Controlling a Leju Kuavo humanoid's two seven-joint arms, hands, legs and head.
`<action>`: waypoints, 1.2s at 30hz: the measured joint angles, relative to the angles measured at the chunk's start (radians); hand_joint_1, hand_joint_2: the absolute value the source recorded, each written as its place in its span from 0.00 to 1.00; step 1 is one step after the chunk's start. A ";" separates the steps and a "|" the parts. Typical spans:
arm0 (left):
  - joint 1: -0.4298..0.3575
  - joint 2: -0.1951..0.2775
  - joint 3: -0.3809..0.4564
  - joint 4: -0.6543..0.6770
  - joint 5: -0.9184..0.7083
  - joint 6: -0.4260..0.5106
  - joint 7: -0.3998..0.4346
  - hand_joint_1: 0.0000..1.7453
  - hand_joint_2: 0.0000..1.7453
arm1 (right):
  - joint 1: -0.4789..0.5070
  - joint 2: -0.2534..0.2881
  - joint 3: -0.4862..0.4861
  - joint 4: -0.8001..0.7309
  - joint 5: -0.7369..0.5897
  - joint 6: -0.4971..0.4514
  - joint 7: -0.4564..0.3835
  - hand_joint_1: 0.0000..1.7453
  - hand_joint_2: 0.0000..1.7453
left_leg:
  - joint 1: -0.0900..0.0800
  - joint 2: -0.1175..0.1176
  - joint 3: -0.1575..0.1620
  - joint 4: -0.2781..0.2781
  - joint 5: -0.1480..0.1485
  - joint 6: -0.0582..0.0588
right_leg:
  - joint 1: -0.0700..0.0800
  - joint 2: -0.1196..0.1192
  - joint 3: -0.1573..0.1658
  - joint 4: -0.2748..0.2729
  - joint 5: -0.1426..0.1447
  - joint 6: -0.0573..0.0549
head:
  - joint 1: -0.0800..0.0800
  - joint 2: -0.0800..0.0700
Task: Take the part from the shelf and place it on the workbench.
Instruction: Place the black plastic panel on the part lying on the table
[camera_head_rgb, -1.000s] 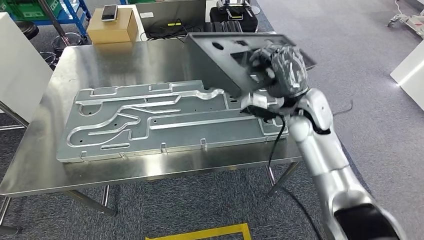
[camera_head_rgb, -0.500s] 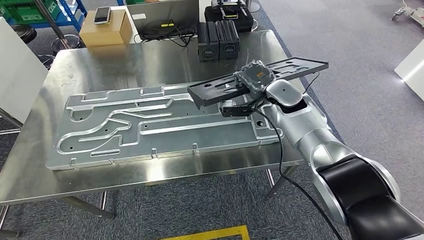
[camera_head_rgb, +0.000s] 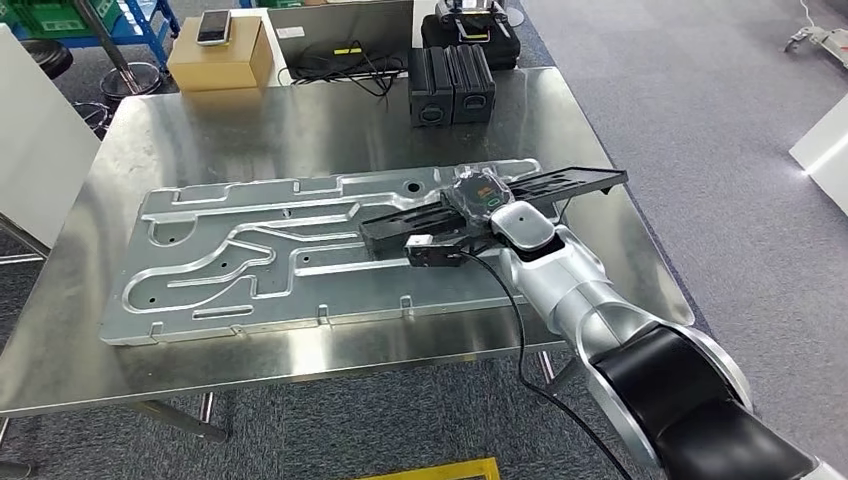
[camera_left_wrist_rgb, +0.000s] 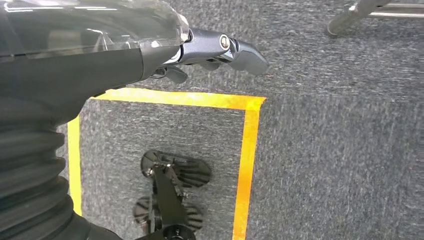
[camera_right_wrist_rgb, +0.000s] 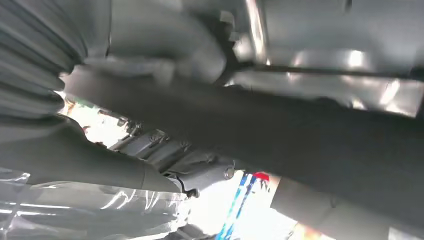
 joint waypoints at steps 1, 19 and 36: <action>-0.002 -0.001 -0.002 0.000 -0.001 0.002 0.000 0.00 1.00 | -0.005 0.008 -0.003 0.002 -0.003 -0.009 0.013 0.00 0.00 | -0.002 -0.001 0.000 0.005 -0.005 -0.004 | 0.001 0.000 0.025 -0.059 0.025 -0.003 | 0.000 0.000; -0.008 -0.004 -0.022 0.001 0.008 0.054 0.033 0.00 0.00 | -0.049 0.202 -0.283 -0.031 -0.578 0.109 -0.344 0.00 0.00 | 0.007 0.000 -0.009 0.010 0.000 -0.039 | 0.008 0.009 0.069 -0.118 0.021 -0.018 | 0.000 0.000; 0.009 -0.013 -0.020 0.003 0.051 0.036 0.034 0.00 0.00 | 0.032 0.099 -0.399 -0.577 -1.294 0.229 -0.468 0.00 0.00 | 0.002 -0.006 -0.006 0.001 0.003 -0.020 | 0.021 -0.004 0.071 -0.132 0.030 -0.032 | 0.000 0.000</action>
